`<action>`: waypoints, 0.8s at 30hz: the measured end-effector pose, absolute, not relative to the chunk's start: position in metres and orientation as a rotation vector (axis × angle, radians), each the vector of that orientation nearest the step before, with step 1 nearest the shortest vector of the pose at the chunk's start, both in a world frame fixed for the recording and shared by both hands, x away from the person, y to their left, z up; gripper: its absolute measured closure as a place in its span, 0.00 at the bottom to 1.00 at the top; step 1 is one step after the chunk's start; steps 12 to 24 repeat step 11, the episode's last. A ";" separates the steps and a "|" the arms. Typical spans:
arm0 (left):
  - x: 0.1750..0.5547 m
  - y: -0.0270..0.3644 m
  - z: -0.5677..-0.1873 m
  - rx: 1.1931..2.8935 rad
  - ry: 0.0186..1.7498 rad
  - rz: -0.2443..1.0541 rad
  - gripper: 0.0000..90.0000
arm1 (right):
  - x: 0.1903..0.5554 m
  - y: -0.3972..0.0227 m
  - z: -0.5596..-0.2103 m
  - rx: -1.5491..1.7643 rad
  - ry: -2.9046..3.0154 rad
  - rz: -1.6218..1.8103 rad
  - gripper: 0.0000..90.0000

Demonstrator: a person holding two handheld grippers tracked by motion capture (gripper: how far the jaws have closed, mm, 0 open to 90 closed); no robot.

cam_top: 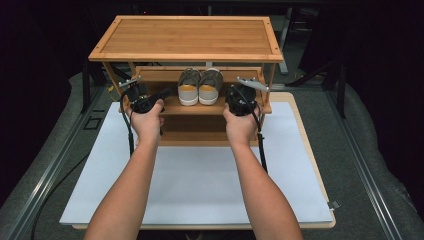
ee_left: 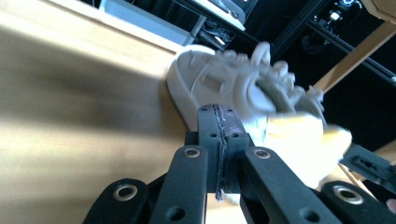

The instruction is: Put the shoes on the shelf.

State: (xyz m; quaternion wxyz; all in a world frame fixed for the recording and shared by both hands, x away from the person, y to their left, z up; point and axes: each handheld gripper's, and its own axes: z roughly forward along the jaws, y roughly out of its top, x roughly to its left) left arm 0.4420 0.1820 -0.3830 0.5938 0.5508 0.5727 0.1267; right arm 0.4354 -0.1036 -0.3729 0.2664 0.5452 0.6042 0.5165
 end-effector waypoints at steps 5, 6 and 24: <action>0.403 0.182 -0.390 1.320 1.249 0.346 0.99 | 0.400 -0.094 -0.377 1.370 1.625 1.375 1.00; 0.394 0.182 -0.392 1.333 1.230 0.351 0.99 | 0.389 -0.093 -0.378 1.336 1.636 1.382 1.00; 0.340 0.182 -0.423 1.449 1.151 0.390 0.99 | 0.342 -0.096 -0.402 1.283 1.691 1.357 1.00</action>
